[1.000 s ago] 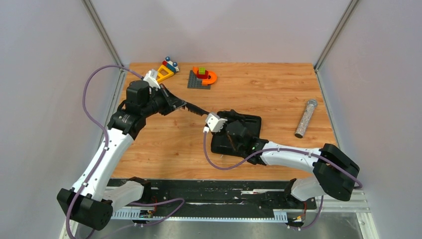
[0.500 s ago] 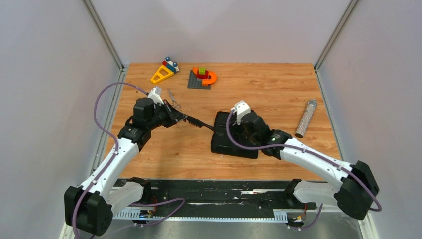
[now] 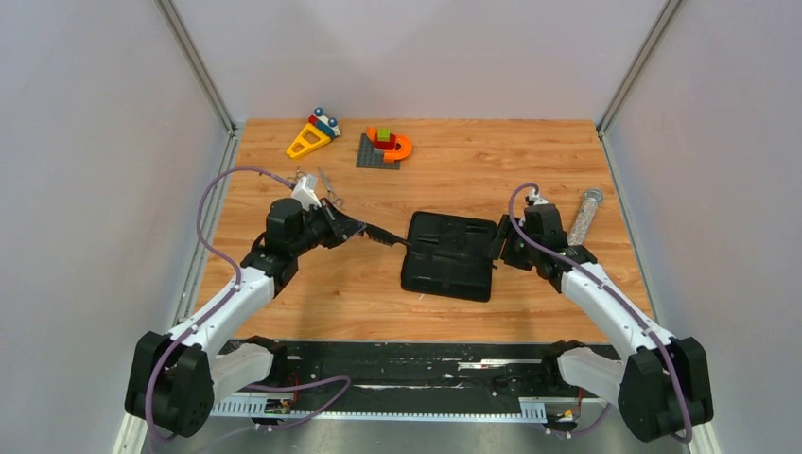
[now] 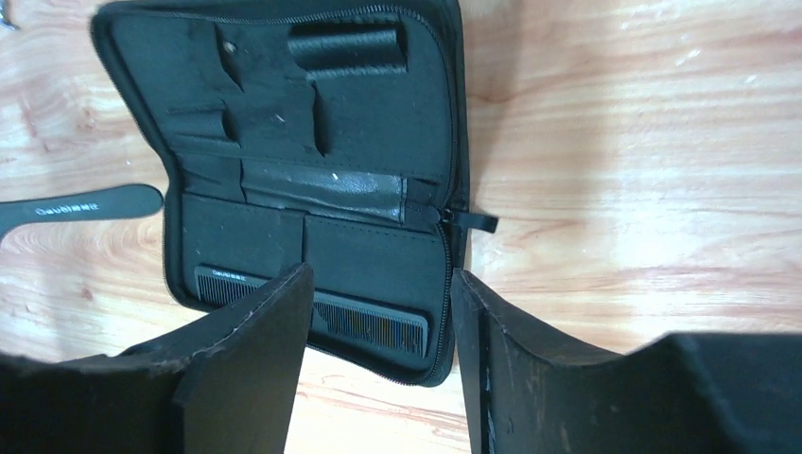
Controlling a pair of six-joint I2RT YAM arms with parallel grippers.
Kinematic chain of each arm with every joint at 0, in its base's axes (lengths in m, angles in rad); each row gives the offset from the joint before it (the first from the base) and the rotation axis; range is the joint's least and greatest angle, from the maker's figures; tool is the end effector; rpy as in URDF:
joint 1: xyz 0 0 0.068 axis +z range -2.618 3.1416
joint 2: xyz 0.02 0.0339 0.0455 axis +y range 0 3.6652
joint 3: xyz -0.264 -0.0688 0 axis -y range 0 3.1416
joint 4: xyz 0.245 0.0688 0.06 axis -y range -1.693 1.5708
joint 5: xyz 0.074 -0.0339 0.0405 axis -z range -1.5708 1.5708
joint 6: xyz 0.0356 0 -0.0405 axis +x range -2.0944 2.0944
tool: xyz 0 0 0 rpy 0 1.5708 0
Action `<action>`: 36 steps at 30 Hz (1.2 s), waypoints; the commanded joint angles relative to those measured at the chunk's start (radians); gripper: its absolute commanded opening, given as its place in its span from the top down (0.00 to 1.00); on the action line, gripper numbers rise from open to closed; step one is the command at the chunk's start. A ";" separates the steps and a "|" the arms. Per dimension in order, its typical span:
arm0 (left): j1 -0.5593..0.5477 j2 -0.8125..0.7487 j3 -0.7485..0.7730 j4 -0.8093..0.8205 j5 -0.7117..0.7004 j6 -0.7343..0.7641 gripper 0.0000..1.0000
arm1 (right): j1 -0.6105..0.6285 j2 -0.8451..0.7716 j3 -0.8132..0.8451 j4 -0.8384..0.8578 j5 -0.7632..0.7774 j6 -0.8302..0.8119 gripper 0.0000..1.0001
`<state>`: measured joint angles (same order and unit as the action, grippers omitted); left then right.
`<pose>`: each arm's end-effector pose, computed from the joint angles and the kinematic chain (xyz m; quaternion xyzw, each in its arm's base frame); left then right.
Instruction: Sort the hair-cutting tools
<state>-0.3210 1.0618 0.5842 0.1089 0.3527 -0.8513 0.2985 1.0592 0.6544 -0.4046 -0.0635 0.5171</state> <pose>0.2207 -0.0864 0.2460 -0.1170 0.8096 -0.4285 0.3838 0.2050 0.0654 0.2231 0.0895 0.9237 0.1743 0.3292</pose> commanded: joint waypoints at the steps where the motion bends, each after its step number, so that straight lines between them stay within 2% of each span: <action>1: -0.015 0.017 0.001 0.107 -0.021 -0.006 1.00 | -0.015 0.071 0.020 0.012 -0.102 0.051 0.44; 7: -0.041 0.068 0.002 0.148 -0.018 -0.013 1.00 | -0.021 0.179 0.042 0.010 -0.091 0.047 0.46; 14: -0.069 0.090 -0.010 0.164 -0.037 -0.008 1.00 | -0.022 0.274 0.038 0.002 -0.057 0.019 0.58; 17: -0.069 0.089 -0.018 0.159 -0.047 0.016 1.00 | -0.022 0.321 0.042 0.004 -0.055 0.000 0.66; 22: -0.070 0.105 -0.041 0.184 -0.025 0.007 1.00 | -0.021 0.369 0.037 0.032 -0.088 -0.015 0.94; 24: -0.073 0.106 -0.053 0.195 -0.016 -0.003 1.00 | -0.021 0.380 0.034 0.041 -0.095 -0.018 1.00; 29: -0.102 0.109 -0.079 0.198 -0.024 -0.004 1.00 | -0.021 0.396 0.031 0.052 -0.102 -0.024 1.00; 36: -0.119 0.170 -0.115 0.288 -0.051 0.005 1.00 | -0.022 0.412 0.039 0.060 -0.123 -0.038 1.00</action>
<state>-0.4324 1.1954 0.4808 0.3054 0.3264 -0.8585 0.2710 1.4330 0.6830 -0.3973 -0.1749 0.4988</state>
